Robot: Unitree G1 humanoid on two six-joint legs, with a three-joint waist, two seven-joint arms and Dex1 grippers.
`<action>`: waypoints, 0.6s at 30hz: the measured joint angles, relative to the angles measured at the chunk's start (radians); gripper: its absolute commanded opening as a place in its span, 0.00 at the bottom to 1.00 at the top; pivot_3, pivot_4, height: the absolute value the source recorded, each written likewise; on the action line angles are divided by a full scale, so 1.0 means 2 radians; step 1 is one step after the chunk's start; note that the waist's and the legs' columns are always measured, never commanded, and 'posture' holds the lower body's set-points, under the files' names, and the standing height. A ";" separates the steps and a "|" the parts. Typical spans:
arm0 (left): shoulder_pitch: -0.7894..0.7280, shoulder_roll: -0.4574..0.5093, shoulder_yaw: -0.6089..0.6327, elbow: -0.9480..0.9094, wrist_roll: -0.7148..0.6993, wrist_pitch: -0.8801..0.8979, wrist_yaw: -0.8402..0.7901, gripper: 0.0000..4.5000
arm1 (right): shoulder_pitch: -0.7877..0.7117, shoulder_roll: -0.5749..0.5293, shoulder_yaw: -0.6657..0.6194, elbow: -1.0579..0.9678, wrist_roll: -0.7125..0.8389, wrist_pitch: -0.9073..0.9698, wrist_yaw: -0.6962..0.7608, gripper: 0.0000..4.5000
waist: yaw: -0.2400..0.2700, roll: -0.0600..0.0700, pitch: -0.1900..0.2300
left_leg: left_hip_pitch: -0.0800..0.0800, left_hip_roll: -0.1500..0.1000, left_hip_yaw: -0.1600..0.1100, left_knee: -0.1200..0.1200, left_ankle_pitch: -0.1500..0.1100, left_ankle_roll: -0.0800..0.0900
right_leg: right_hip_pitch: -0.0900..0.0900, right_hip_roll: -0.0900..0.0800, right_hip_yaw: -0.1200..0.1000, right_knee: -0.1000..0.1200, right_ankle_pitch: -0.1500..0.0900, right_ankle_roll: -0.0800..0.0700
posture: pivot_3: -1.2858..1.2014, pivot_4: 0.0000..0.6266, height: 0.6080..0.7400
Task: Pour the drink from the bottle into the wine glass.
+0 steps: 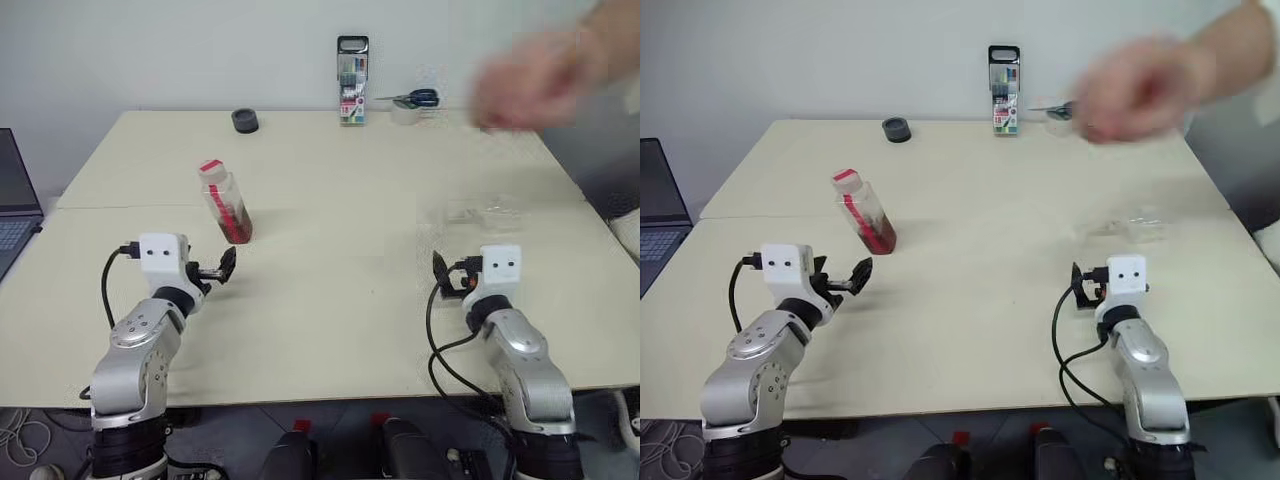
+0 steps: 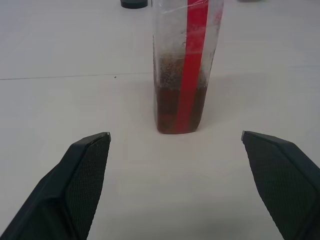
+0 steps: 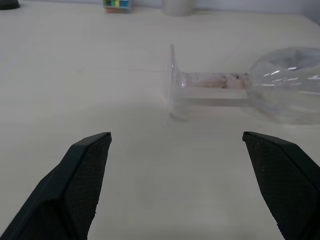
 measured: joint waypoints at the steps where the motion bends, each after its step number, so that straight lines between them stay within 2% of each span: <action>1: 0.000 0.000 0.001 0.000 0.000 0.000 0.002 1.00 | 0.002 -0.001 -0.002 -0.008 0.000 0.002 0.000 1.00 | 0.000 0.000 0.000 | 0.000 0.000 0.000 0.000 0.000 0.000 | 0.000 0.000 0.000 0.000 0.000 0.000 | 0.52 0.24 1.00; 5: 0.001 -0.004 0.000 -0.004 0.002 0.000 0.005 1.00 | 0.009 -0.001 -0.005 -0.035 0.000 0.016 -0.002 1.00 | 0.000 0.000 0.000 | 0.000 0.000 0.000 0.000 0.000 0.000 | 0.000 0.000 0.000 0.000 0.000 0.000 | 0.52 0.24 1.00; 18: -0.001 -0.007 -0.001 -0.010 0.003 0.000 0.016 1.00 | 0.006 0.002 -0.005 -0.035 0.000 0.027 -0.007 1.00 | 0.000 0.000 0.000 | 0.000 0.000 0.000 0.000 0.000 0.000 | 0.000 0.000 0.000 0.000 0.000 0.000 | 0.52 0.24 1.00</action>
